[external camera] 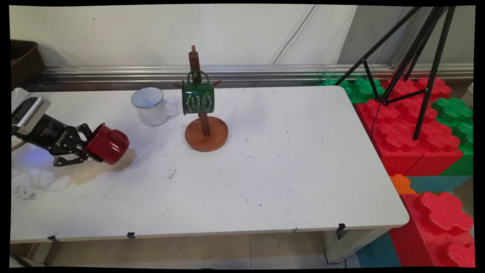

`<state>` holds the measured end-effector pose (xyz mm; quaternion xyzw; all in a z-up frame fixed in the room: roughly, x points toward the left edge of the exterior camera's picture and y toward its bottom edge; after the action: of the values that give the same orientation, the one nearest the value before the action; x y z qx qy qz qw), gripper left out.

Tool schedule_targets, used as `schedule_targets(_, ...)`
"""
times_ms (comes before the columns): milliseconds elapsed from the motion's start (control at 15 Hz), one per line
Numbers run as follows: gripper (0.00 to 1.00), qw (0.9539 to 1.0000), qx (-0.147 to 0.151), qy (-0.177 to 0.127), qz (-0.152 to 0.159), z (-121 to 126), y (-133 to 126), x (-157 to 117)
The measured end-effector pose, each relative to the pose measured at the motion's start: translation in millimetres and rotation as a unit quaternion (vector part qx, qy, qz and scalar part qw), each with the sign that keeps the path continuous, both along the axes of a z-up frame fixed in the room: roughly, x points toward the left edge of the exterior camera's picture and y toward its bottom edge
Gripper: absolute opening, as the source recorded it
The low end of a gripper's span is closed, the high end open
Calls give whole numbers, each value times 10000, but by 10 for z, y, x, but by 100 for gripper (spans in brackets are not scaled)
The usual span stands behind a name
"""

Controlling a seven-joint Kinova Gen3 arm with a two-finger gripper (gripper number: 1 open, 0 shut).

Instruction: Place the picked object on the table

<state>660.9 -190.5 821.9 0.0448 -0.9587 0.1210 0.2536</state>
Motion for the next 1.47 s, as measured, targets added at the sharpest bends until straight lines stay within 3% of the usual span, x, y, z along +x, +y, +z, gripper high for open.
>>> schedule_targets(533,0,9996,-46,-283,-68,-82,-59,-75)
schedule_targets(1000,0,9993,-52,-354,-99,-113,-94,-133)
schedule_targets(1067,100,9993,-51,-354,-102,-115,-96,-139)
schedule_targets(1467,100,9996,-72,-261,-73,-85,-153,-223)
